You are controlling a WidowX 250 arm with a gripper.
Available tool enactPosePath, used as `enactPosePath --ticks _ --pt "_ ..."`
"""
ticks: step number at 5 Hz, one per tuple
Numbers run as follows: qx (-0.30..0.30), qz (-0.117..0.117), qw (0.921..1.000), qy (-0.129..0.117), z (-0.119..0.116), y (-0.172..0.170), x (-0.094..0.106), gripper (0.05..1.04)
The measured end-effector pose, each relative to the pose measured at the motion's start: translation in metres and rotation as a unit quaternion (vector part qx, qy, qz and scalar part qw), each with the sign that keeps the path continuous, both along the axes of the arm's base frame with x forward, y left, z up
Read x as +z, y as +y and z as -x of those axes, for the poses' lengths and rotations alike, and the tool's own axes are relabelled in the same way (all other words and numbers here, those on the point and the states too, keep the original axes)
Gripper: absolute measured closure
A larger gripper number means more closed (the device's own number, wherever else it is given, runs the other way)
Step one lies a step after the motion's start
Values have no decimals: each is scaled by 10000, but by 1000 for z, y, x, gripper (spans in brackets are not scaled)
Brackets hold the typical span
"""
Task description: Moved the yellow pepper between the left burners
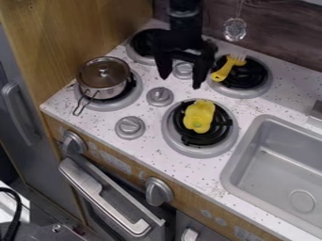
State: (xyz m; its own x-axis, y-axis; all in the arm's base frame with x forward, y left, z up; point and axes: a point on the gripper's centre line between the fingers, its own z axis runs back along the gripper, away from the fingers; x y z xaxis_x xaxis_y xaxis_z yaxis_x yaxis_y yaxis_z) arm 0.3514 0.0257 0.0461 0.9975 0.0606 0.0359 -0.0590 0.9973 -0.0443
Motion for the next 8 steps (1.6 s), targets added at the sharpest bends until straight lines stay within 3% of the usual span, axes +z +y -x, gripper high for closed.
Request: enactPosePath --ticks 1,2,5,8 --pt "63 140 9998 -145 6 -14 -8 85" --pt "128 102 9997 -200 -5 -34 -9 85" --pt "598 -423 9968 308 -7 -23 -52 85" --pt "863 -330 9949 412 1 -23 -72 121"
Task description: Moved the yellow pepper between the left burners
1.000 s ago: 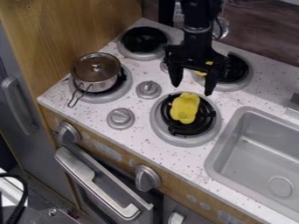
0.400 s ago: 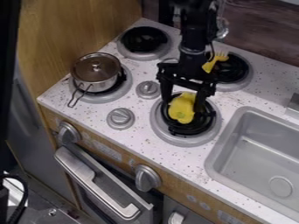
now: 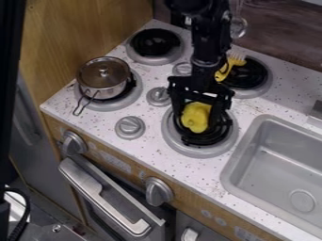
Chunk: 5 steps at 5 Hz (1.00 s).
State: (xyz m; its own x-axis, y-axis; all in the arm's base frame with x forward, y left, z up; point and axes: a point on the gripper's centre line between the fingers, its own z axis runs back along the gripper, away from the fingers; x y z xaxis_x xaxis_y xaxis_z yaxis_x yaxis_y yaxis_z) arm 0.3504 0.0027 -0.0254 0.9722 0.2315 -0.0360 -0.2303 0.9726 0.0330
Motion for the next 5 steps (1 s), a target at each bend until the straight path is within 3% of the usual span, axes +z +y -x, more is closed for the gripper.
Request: enactPosePath --ticks 1,3,5 --pt "-20 -23 10000 15 0 1 -1 228" --pt "-82 -99 9999 86 1 7 2 228" --pt "308 -252 9965 -737 -51 56 54 228"
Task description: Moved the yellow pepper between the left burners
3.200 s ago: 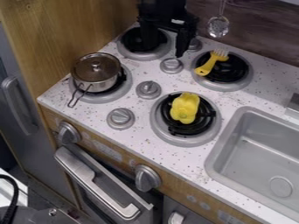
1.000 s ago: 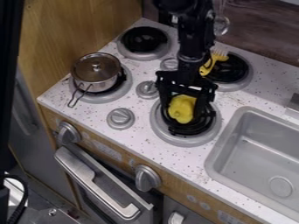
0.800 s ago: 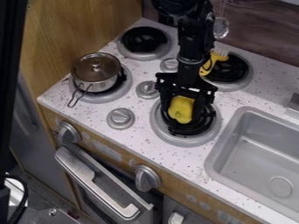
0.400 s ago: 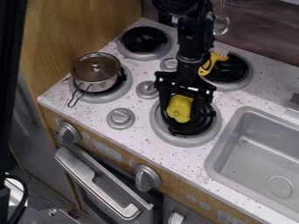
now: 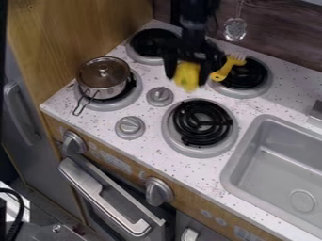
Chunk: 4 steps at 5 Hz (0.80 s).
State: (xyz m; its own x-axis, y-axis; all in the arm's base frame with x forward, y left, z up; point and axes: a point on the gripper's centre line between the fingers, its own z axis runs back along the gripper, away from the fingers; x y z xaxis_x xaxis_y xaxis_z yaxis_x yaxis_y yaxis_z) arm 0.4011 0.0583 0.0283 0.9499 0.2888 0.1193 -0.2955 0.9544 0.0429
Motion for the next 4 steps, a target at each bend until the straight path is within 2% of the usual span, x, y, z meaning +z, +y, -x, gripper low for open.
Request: enactPosePath --ticks 1,2,3,4 --pt "290 68 9995 82 -13 32 -12 228" --pt "623 211 9975 243 -13 62 -32 228" --pt "709 240 9955 585 -5 80 -57 228" --pt "713 353 9949 615 -4 82 -62 183"
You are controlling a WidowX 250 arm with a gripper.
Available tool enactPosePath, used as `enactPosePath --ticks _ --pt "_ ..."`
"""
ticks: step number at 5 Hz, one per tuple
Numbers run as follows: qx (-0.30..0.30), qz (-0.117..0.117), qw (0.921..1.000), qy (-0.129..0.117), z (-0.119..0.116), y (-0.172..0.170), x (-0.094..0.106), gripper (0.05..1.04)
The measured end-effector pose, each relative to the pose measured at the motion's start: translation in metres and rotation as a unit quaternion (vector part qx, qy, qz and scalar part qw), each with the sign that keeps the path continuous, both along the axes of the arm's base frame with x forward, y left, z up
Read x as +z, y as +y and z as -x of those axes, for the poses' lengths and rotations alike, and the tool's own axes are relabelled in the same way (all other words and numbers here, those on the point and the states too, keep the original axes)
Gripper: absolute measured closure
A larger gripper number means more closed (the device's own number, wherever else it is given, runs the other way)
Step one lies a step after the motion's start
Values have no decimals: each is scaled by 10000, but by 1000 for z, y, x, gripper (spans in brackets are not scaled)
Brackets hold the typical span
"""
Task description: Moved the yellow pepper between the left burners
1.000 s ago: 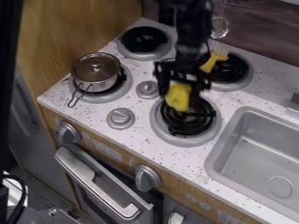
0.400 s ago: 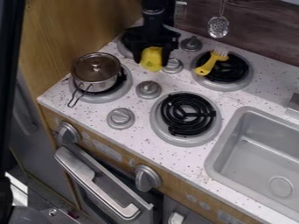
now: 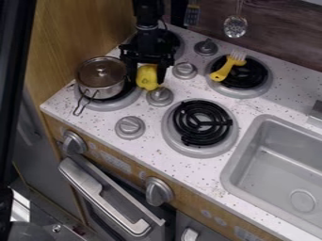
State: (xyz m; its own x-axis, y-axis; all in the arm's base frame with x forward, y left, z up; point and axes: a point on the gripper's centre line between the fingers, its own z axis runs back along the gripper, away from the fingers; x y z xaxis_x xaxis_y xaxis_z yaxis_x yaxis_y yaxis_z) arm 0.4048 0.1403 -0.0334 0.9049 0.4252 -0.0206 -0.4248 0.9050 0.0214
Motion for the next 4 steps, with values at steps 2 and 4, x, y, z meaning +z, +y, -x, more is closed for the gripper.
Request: enactPosePath --ticks 2,4 --pt "-305 152 9993 -145 3 -25 7 83" --pt "-982 -154 9933 -590 12 -71 84 83"
